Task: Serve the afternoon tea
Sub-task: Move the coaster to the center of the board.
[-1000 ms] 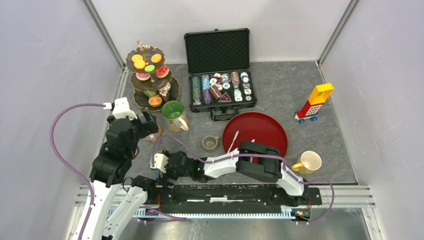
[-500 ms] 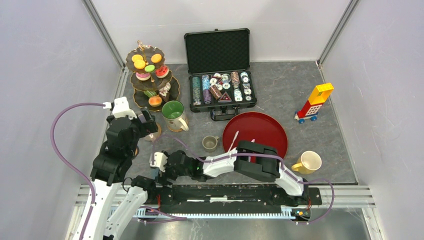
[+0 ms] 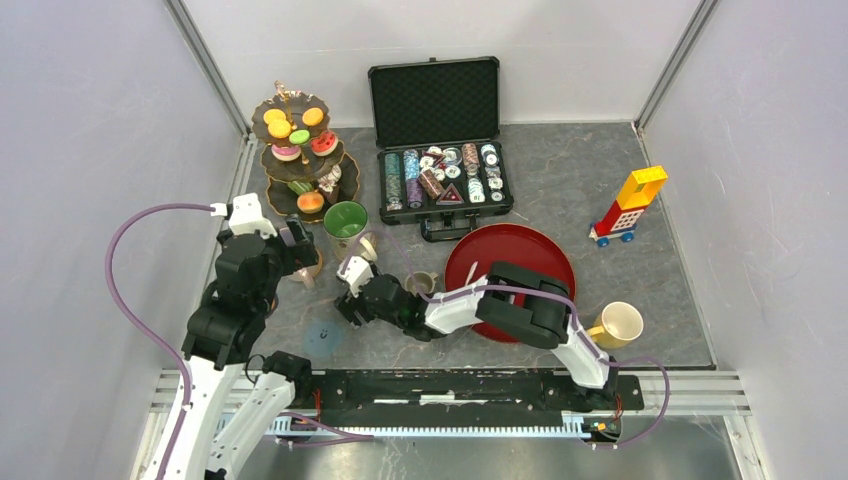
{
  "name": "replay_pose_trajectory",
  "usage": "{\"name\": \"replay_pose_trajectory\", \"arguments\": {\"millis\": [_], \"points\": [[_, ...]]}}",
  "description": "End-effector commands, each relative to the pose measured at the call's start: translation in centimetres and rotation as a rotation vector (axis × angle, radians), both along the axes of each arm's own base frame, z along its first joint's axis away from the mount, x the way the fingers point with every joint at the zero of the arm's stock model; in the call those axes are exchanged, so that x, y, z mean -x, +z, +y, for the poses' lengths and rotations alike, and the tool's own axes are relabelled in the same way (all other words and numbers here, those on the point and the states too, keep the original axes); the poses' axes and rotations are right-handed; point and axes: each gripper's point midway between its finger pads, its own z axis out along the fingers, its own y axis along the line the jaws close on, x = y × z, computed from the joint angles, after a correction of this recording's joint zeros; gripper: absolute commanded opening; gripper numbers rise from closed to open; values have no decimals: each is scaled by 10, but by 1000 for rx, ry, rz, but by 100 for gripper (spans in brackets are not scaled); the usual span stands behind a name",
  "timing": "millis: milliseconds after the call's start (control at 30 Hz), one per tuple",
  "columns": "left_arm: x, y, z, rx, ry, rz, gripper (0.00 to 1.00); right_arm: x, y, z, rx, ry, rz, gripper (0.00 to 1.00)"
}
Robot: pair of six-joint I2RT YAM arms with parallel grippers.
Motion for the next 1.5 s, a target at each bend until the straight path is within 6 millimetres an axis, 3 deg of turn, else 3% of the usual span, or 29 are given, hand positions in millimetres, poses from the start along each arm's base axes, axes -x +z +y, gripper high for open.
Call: {"name": "replay_pose_trajectory", "arguments": {"millis": [0, 167, 267, 367, 533, 700, 800, 1333, 1467], "points": [[-6, 6, -1, -24, -18, -30, 100, 18, -17, -19, 101, 40, 14, 84], [-5, -3, 3, -10, 26, 1, 100, 40, -3, -6, 32, 172, 26, 89], [-6, -1, 4, -9, 33, -4, 100, 64, 15, 8, -21, 313, -8, 98], [-7, 2, 1, -4, 17, -15, 100, 85, 27, 21, -56, 432, -40, 98], [-6, 0, 1, -13, 9, -11, 100, 101, 22, 32, -26, 484, -94, 98], [-4, 3, 0, -6, -3, -25, 100, 102, 30, 31, -77, 480, -101, 98], [-4, 4, -1, -4, -8, -31, 100, 106, 29, 41, -90, 507, -91, 98], [-1, 8, 0, -1, -8, -47, 100, 95, -11, 70, 20, 461, -53, 98], [0, 8, 0, 0, -9, -50, 100, 76, -20, 70, 58, 342, -45, 98]]}}
